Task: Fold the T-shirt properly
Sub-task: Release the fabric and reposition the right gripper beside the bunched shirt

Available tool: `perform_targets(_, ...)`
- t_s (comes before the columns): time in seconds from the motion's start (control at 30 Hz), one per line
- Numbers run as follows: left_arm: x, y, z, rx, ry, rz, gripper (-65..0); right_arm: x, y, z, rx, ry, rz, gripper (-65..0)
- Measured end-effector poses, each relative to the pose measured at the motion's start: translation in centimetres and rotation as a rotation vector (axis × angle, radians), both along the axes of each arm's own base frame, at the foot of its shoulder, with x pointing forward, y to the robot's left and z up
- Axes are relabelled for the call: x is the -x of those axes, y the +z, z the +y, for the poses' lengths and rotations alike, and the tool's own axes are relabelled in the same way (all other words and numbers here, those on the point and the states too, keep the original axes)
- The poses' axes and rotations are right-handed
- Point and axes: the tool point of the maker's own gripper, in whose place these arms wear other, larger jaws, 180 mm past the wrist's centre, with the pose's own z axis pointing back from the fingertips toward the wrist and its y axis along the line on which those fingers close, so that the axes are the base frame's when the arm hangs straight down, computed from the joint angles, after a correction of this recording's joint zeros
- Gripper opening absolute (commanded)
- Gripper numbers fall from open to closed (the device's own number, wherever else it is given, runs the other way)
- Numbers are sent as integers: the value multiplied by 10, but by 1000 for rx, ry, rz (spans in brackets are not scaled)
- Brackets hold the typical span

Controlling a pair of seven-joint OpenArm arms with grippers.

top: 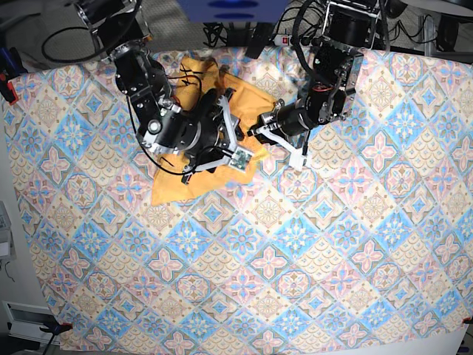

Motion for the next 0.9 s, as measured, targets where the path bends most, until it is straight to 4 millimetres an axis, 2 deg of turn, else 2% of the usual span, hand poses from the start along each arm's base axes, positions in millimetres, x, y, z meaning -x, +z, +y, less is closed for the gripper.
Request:
perform_targets(0.2, 7, 8, 14, -40, -25, -22, -650, -26, 15, -26, -32, -113, -53, -433)
perform_targets(0.3, 7, 8, 15, -42, -26, -21, -650, -33, 20, -37, -34, -153, -68, -433)
perform_targets(0.4, 6, 9, 15, -47, -33, -21, -650, -38, 32, -43, -121, -200, -63, -433)
perform_targets(0.47, 6, 9, 15, -47, -32, -22, -650, -45, 40, -58, -170, -263, -70, -433)
perform_targets(0.53, 6, 9, 13, -44, -34, -21, -650, -43, 33, -89, -143, -330, -61, -433)
perform_targets(0.6, 5, 9, 14, -48, -32, -21, -650, -30, 16, -131, -40, -402, -22, -433)
perform_targets(0.67, 5, 9, 14, -50, -28, -22, -650, -20, 7, -153, 11, -440, 2, -433)
perform_targets(0.77, 5, 9, 13, -47, -30, -20, -650, -19, 10, -163, 6, -433, -17, -439)
perform_targets(0.9, 5, 9, 14, -49, -30, -22, -650, 4, -6, -179, 47, -455, 41, -477)
